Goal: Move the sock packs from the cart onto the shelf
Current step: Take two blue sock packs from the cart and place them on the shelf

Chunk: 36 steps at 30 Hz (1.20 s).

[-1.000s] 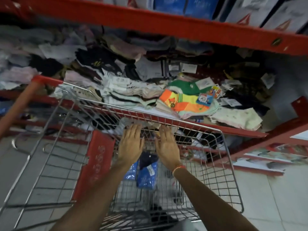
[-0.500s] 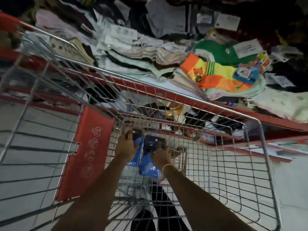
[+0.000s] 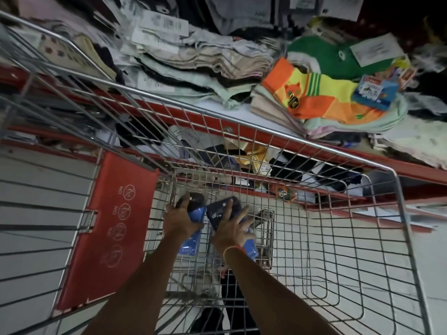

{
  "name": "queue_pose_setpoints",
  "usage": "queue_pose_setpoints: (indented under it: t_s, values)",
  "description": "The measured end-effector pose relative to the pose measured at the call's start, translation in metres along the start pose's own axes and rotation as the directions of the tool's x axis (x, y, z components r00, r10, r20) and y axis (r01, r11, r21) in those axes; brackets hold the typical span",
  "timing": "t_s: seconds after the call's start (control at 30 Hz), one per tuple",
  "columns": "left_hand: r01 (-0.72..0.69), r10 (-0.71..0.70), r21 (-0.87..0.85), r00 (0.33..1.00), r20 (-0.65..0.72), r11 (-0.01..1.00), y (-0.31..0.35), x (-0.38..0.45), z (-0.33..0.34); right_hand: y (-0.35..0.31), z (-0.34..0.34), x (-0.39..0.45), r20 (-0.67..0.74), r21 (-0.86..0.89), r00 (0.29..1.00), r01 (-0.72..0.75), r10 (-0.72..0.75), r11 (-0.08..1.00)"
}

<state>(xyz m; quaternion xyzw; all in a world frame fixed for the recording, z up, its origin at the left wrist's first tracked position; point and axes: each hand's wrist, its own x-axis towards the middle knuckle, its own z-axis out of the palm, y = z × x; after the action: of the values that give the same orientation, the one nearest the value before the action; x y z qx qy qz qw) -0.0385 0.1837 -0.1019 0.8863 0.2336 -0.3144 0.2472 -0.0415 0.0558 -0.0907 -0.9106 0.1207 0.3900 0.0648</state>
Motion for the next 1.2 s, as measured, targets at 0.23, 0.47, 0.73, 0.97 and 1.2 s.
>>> queue_pose_setpoints:
  t_s: [0.23, 0.47, 0.73, 0.97, 1.2]
  values:
    - [0.038, -0.039, -0.011, 0.998, -0.049, 0.999, -0.004, -0.031, 0.013, 0.027, -0.009, -0.012, -0.074, 0.037, 0.992, 0.104, -0.102, 0.994]
    - [-0.075, 0.059, -0.078, 0.980, -0.191, 0.994, 0.016, -0.077, -0.025, 0.061, -0.054, -0.058, -0.283, 0.276, 0.936, 0.287, -0.208, 0.917]
    - [-0.359, 0.256, -0.100, 0.810, -0.528, 0.928, 0.072, -0.155, -0.115, 0.073, -0.149, -0.131, -0.603, 0.330, 0.756, 0.526, -0.254, 0.784]
    - [-0.549, 0.386, 0.012, 0.572, -0.724, 0.836, 0.144, -0.206, -0.210, 0.072, -0.249, -0.188, -0.850, 0.262, 0.497, 0.686, -0.174, 0.679]
    - [-0.729, 0.439, 0.115, 0.271, -0.856, 0.675, 0.223, -0.247, -0.288, 0.079, -0.349, -0.232, -0.969, 0.167, 0.242, 0.776, -0.042, 0.609]
